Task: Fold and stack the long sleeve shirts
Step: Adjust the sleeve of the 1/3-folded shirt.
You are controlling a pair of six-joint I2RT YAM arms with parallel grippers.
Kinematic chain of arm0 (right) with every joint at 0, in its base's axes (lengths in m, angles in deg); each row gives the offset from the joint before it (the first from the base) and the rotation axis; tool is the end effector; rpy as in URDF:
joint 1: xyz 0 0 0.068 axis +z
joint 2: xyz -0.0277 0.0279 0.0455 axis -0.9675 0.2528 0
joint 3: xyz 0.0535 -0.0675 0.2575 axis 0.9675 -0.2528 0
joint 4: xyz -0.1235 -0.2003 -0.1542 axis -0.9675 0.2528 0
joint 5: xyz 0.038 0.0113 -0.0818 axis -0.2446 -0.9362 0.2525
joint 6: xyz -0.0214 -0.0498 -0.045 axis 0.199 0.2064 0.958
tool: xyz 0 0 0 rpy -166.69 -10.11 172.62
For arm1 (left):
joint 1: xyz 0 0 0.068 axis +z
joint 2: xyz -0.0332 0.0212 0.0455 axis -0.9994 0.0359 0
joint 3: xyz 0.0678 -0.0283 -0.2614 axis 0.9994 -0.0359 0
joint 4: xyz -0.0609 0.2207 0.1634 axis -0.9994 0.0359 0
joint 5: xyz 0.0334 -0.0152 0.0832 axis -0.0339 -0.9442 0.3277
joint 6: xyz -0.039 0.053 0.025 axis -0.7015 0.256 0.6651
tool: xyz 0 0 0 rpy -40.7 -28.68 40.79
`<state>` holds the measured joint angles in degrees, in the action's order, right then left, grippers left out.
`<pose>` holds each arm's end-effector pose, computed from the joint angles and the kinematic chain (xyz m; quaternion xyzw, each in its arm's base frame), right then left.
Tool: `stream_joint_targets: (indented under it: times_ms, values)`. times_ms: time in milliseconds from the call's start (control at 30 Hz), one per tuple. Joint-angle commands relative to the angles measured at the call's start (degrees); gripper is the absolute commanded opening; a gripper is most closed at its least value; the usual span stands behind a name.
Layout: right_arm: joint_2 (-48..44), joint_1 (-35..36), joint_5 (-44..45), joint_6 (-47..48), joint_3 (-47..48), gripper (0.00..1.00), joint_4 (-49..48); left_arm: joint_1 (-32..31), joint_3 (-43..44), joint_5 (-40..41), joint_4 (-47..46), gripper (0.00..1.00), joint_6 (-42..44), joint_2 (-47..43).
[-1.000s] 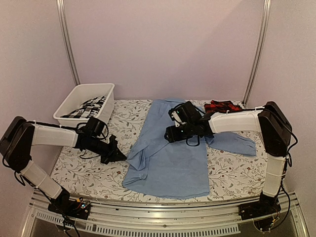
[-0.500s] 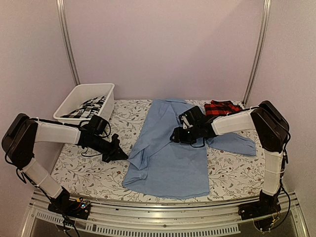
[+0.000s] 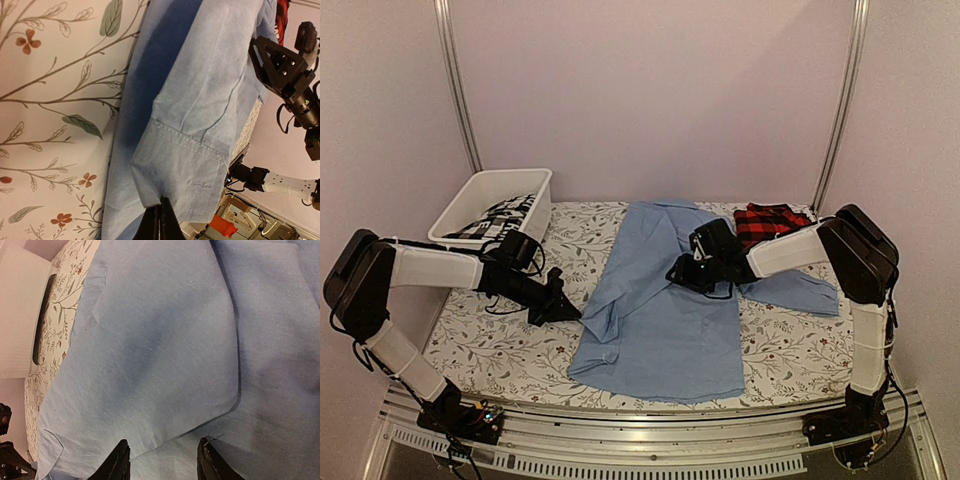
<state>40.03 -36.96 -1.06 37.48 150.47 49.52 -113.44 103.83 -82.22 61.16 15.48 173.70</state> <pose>0.3577 0.2951 0.0966 0.0058 0.9171 0.3111 0.2493 0.2606 -0.1626 0.1232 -0.1190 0.9123 -0.3917 0.0037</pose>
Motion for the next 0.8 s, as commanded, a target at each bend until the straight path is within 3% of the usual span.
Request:
stream_joint_targets:
  times_ms: [0,133,300,533,767]
  values:
    - [0.1,-0.6,2.3,-3.3,-1.8,0.44,-3.6,-0.5,1.2,-0.9,0.6,0.0,1.4,0.2]
    - [1.8,-0.6,1.0,-5.4,-0.6,0.41,-5.4,-0.5,1.7,-1.3,0.8,0.0,1.8,0.3]
    - [3.1,-0.7,1.7,-6.9,0.0,0.28,-5.9,-0.5,2.6,-0.8,2.3,0.0,3.6,0.4]
    - [1.4,-1.1,2.3,-6.4,0.3,0.02,-4.9,-0.5,2.6,-0.4,4.8,0.0,5.0,-0.6]
    - [-2.1,-1.6,2.4,-4.3,-0.1,0.0,-1.9,-1.1,3.3,0.2,9.3,0.0,5.7,-1.8]
